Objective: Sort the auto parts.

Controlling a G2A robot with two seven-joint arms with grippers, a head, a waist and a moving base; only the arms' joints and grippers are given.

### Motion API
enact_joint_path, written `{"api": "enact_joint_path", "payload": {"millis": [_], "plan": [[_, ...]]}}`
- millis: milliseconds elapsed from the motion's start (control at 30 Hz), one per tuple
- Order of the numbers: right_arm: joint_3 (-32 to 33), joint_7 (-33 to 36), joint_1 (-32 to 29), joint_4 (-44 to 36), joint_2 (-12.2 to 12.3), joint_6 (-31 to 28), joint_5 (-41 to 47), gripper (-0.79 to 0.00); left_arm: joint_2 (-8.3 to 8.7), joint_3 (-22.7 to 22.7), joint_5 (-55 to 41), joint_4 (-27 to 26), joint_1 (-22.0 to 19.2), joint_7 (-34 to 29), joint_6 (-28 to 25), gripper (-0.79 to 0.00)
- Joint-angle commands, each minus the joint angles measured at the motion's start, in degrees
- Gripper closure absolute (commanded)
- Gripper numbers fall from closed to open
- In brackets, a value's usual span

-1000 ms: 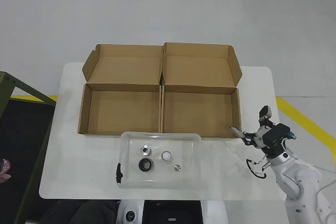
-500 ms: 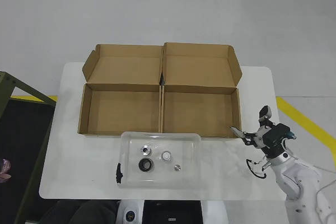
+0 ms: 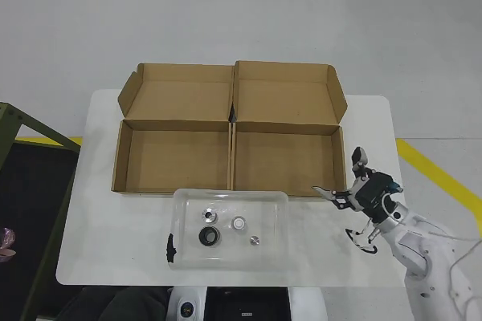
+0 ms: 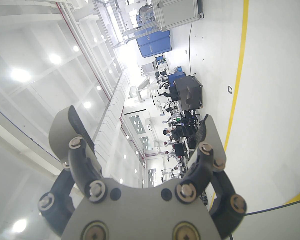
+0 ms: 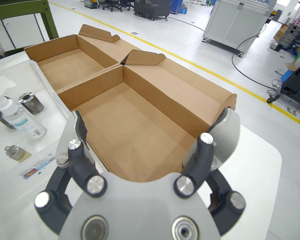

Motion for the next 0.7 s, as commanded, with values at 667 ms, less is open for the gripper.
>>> {"api": "enact_joint_path", "payload": {"millis": [667], "plan": [[-16.3,16.2,8.5,-5.4,0.8,-11.1,-0.5,-0.785,0.0,0.0,0.0,0.0,0.0,0.0,0.0,-0.785]]}}
